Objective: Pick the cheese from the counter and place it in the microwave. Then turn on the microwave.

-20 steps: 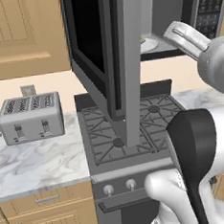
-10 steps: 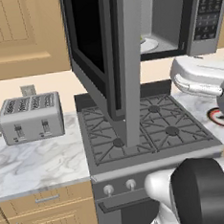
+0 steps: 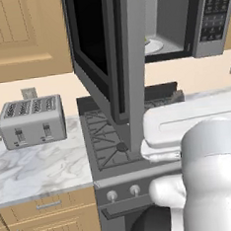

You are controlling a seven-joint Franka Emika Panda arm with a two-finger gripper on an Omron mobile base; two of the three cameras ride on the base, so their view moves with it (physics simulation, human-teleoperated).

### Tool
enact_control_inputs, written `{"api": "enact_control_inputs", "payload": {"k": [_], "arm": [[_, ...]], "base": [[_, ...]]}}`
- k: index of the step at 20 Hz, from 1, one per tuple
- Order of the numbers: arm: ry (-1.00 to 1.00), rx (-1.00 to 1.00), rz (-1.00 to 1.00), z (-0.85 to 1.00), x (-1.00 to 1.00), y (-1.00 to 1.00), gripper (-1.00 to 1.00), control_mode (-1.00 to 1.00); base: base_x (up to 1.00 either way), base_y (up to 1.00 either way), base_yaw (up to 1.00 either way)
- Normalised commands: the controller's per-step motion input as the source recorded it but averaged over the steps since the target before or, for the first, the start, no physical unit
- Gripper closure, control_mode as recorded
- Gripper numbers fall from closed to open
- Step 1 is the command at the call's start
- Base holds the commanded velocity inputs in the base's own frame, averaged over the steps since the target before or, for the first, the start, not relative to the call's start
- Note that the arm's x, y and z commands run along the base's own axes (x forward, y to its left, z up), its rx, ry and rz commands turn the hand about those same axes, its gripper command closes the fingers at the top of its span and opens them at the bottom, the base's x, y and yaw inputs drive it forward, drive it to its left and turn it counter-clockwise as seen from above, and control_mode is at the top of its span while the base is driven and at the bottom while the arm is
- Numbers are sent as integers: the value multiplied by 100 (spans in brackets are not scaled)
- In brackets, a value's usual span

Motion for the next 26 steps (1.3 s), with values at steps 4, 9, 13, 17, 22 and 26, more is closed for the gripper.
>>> {"api": "enact_control_inputs", "payload": {"k": [4,9,13,17,22,26], "arm": [[0,-55,-22,-1,-3,55,-100,-100],[0,-57,-23,0,11,60,-100,-100],[0,-52,-14,-2,61,49,-100,-100],[0,-46,-6,-22,67,47,-100,-100],[2,-36,-3,-59,43,76,-100,-100],[7,-31,0,-67,31,83,-100,-100]], "base": [[0,0,0],[0,0,0],[0,0,0],[0,0,0],[0,0,0],[0,0,0]]}}
